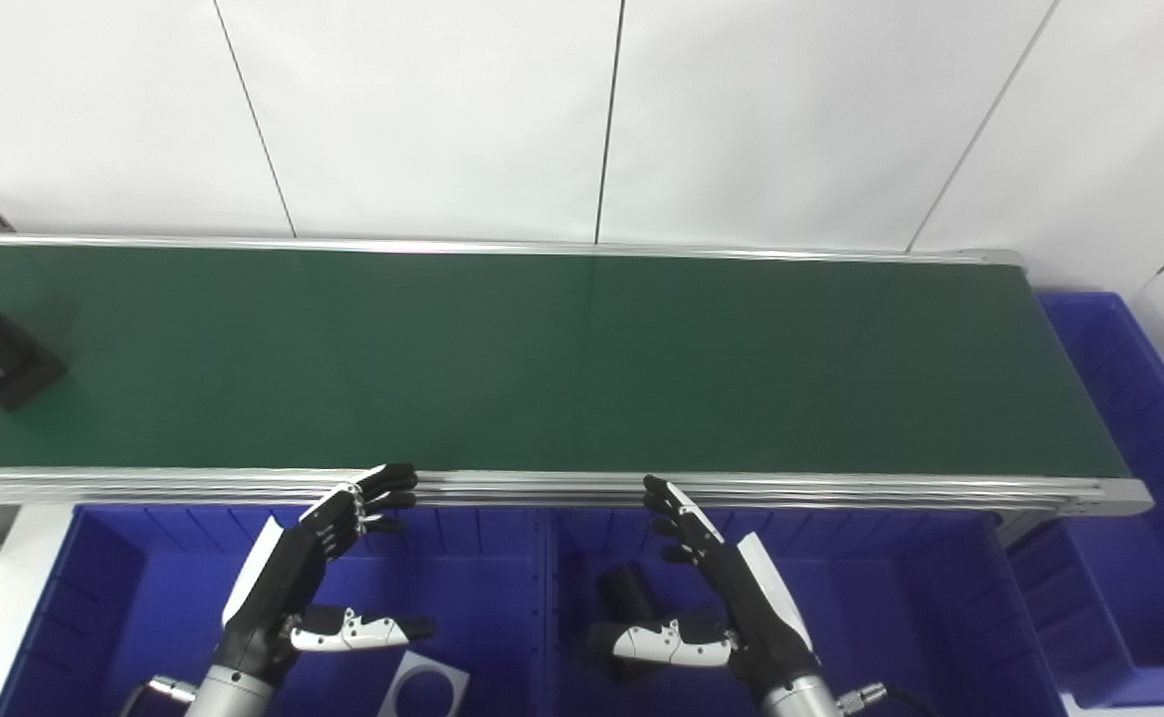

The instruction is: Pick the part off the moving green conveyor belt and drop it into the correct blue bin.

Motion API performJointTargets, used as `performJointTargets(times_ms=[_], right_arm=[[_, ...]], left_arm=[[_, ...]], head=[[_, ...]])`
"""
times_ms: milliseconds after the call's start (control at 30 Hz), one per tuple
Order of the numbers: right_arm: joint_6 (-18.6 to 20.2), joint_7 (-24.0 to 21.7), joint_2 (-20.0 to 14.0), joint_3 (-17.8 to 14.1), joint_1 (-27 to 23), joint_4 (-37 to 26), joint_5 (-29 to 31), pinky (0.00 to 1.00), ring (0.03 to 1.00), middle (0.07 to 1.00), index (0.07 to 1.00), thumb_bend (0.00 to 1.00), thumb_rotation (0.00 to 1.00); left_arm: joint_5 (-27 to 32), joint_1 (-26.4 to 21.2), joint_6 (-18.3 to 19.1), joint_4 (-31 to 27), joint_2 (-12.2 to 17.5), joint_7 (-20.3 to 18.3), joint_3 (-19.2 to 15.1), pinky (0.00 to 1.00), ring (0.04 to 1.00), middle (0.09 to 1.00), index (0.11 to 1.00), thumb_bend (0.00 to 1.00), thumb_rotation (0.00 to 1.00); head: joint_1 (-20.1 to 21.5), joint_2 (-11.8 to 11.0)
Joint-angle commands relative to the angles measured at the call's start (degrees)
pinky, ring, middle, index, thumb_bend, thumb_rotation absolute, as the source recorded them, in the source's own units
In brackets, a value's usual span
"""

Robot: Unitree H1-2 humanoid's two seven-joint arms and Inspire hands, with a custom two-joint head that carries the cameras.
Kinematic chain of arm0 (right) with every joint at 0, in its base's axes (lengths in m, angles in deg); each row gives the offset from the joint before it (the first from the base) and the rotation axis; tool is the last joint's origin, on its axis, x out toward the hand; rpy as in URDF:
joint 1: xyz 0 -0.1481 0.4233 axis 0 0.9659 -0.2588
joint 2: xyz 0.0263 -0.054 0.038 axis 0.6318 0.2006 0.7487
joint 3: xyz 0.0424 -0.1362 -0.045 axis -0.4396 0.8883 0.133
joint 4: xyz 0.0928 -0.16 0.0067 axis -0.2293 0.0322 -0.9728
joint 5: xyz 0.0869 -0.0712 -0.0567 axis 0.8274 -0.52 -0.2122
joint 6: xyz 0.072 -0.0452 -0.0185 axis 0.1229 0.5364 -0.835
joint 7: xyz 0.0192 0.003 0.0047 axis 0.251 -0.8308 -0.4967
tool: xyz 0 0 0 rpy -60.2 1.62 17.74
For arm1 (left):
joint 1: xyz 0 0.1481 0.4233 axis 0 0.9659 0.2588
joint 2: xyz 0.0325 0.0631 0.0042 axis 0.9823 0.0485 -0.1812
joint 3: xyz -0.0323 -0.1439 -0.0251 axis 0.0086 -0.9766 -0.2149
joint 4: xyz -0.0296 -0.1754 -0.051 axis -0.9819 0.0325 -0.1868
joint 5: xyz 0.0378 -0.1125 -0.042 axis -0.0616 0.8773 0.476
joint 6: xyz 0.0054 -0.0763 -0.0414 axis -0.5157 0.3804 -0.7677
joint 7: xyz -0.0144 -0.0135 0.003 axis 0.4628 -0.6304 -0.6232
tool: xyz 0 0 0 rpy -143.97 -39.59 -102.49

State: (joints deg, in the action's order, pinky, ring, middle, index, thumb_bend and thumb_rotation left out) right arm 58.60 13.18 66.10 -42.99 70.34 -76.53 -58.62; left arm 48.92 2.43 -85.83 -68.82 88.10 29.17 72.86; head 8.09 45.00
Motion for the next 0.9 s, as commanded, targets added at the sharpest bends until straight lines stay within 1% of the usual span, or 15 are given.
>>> performJointTargets(times_ms=[0, 400, 533, 567, 600, 633, 667, 700, 733, 767, 800, 833, 867], right_arm=[[-1.23, -0.01, 0.35, 0.29, -0.62, -1.02, 0.29, 0.81, 0.883, 0.913, 0.946, 0.84, 0.28], [-1.11, -0.18, 0.45, 0.19, -0.59, -1.1, 0.6, 0.81, 0.884, 0.917, 0.948, 0.84, 0.29], [-1.64, 0.02, 0.33, 0.22, -0.49, -0.86, 0.43, 0.8, 0.885, 0.918, 0.948, 0.84, 0.3], [-1.89, 0.08, 0.26, 0.16, -0.43, -0.78, 0.51, 0.8, 0.885, 0.919, 0.948, 0.84, 0.3], [-2.07, 0.12, 0.19, 0.11, -0.39, -0.72, 0.58, 0.8, 0.885, 0.918, 0.947, 0.84, 0.28], [-2.34, 0.17, 0.0, -0.09, -0.25, -0.67, 0.78, 0.8, 0.884, 0.917, 0.946, 0.84, 0.28], [-2.51, 0.2, -0.13, -0.23, -0.15, -0.64, 0.92, 0.8, 0.884, 0.917, 0.945, 0.84, 0.28], [-3.09, 0.12, -0.55, -0.51, 0.02, -0.55, 1.39, 0.8, 0.884, 0.916, 0.944, 0.84, 0.29], [-3.53, 0.07, -0.88, -0.71, 0.15, -0.47, 1.76, 0.8, 0.885, 0.919, 0.945, 0.83, 0.28], [-4.33, 0.04, -1.58, -1.02, 0.37, -0.37, 2.11, 0.8, 0.886, 0.92, 0.946, 0.83, 0.28], [-4.9, 0.06, -2.12, -1.23, 0.52, -0.28, 2.37, 0.8, 0.885, 0.923, 0.951, 0.82, 0.27], [-5.35, -0.1, -2.78, -1.62, 0.77, -0.29, 2.97, 0.8, 0.887, 0.925, 0.953, 0.82, 0.25], [-5.71, -0.2, -3.25, -1.89, 0.93, -0.25, 3.45, 0.81, 0.889, 0.927, 0.957, 0.81, 0.22]], left_arm=[[0.37, -0.81, -2.46, -0.79, 0.72, 0.12, -0.14, 0.69, 0.777, 0.821, 0.813, 0.89, 0.16], [0.46, -0.93, -2.44, -0.72, 0.77, 0.07, -0.13, 0.69, 0.772, 0.816, 0.811, 0.89, 0.15], [0.28, -0.94, -2.49, -0.57, 0.72, 0.11, -0.1, 0.69, 0.772, 0.816, 0.81, 0.89, 0.15], [0.27, -0.84, -2.47, -0.6, 0.64, 0.14, -0.05, 0.69, 0.772, 0.816, 0.81, 0.89, 0.15], [0.24, -0.76, -2.45, -0.62, 0.58, 0.16, 0.0, 0.69, 0.776, 0.818, 0.811, 0.9, 0.15], [0.26, -0.63, -2.46, -0.59, 0.33, 0.19, 0.14, 0.69, 0.777, 0.819, 0.811, 0.9, 0.15], [0.27, -0.55, -2.46, -0.56, 0.15, 0.22, 0.25, 0.69, 0.777, 0.82, 0.811, 0.9, 0.14], [0.08, -0.4, -2.45, -0.55, -0.17, 0.3, 0.49, 0.69, 0.778, 0.82, 0.811, 0.9, 0.14], [-0.08, -0.29, -2.45, -0.54, -0.39, 0.39, 0.69, 0.69, 0.781, 0.822, 0.812, 0.89, 0.13], [-1.03, -0.11, -2.45, -0.51, -0.8, 0.83, 1.04, 0.69, 0.782, 0.823, 0.813, 0.89, 0.13], [-1.75, 0.01, -2.45, -0.48, -1.11, 1.18, 1.31, 0.69, 0.785, 0.824, 0.81, 0.89, 0.15], [-2.74, 0.24, -2.47, -0.47, -1.58, 1.66, 1.69, 0.69, 0.784, 0.824, 0.81, 0.89, 0.15], [-3.43, 0.39, -2.47, -0.46, -1.9, 2.03, 1.99, 0.69, 0.783, 0.823, 0.809, 0.89, 0.14]], head=[[-0.04, 0.12], [0.01, 0.11], [-1.33, -0.35], [-2.76, -0.73], [-3.08, -0.82], [-5.95, -1.56], [-5.95, -1.56], [-9.56, -2.56], [-10.22, -2.74], [-13.91, -3.97], [-14.47, -4.18], [-17.56, -5.57], [-18.03, -5.81]])
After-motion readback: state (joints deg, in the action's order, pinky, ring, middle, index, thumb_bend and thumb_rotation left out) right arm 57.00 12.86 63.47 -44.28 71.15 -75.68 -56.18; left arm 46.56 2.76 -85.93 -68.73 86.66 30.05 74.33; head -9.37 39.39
